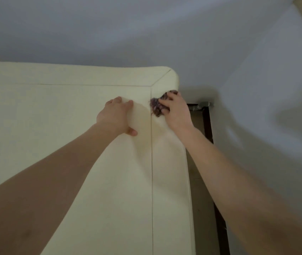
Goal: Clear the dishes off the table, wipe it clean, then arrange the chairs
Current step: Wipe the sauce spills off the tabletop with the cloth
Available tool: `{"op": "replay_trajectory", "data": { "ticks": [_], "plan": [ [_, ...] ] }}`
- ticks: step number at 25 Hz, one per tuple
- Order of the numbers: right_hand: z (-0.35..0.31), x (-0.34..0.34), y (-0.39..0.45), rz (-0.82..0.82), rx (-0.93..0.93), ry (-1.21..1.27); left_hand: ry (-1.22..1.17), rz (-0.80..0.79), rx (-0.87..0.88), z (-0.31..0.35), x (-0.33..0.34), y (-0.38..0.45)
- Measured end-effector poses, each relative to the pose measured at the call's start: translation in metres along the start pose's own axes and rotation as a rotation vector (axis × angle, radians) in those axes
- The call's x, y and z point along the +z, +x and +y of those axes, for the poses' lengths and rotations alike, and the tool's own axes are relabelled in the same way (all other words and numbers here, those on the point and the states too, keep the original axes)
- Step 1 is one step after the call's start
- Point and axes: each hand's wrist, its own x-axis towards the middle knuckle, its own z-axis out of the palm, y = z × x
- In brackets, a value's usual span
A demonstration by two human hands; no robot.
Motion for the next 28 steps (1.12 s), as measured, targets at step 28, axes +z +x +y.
{"op": "replay_trajectory", "data": {
  "ticks": [28],
  "plan": [
    [-0.027, -0.004, -0.551, -0.264, 0.086, 0.022, 0.121, 0.060, 0.315, 0.013, 0.198, -0.401]
  ]
}}
